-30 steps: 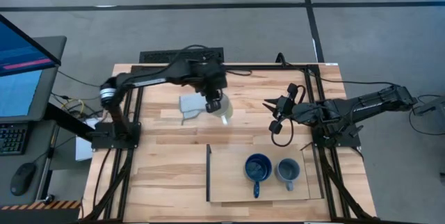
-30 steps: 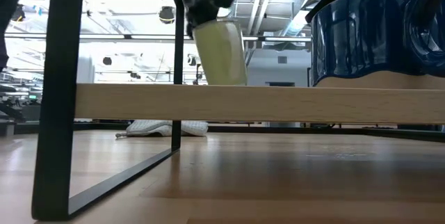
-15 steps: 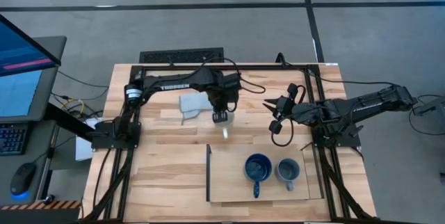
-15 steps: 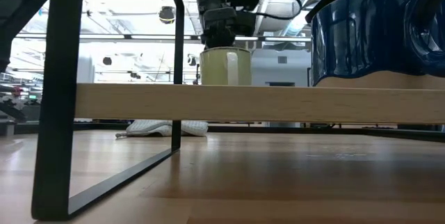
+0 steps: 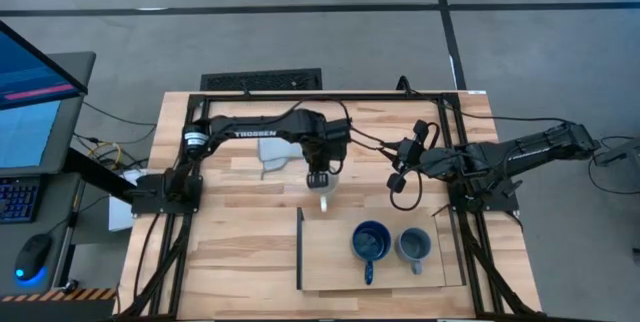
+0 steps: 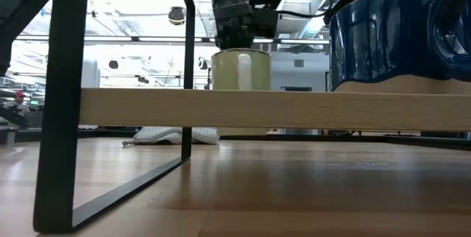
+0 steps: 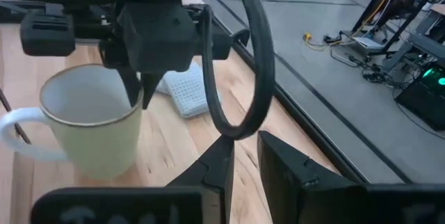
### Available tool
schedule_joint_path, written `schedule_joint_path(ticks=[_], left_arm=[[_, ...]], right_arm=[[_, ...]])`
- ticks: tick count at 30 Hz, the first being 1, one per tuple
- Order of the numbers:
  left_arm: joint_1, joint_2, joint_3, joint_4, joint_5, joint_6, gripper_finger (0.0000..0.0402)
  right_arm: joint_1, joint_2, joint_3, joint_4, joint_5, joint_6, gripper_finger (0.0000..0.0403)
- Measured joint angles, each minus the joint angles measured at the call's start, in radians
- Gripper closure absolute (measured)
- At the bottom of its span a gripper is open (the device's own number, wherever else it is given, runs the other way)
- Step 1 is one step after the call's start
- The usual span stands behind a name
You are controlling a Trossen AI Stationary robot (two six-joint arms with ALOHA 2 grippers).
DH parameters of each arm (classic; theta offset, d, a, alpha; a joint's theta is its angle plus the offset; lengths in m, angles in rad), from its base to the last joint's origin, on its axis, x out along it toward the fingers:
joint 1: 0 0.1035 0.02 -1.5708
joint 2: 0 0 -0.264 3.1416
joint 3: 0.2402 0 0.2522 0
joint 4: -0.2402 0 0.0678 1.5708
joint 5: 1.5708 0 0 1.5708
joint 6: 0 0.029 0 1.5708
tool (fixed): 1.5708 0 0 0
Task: Stack small to large cups/mugs on shelf
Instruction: Put the green mug on the shelf
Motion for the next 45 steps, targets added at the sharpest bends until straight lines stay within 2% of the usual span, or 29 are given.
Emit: schedule_joint_path(ticks=[17,28,33,45], left_arm=[[-0.016,0.05,0.005,0.006,0.005,-0.025,0.0391],[-0.055,0.046,0.217,-0.182,-0.025,-0.059,0.0391],[-0.096,0.043,0.287,-0.254,-0.047,-0.119,0.0391],[-0.242,0.043,0.292,-0.246,-0.091,-0.193,0.0391]], right_arm=[[0.0,0.0,-0.002,-0.099,-0.002,0.07,0.0317],[0.0,0.0,0.0,-0.127,0.0,0.07,0.0317],[0.0,0.0,0.0,-0.147,0.0,0.07,0.0317],[0.0,0.0,0.0,-0.155,0.0,0.07,0.0317]])
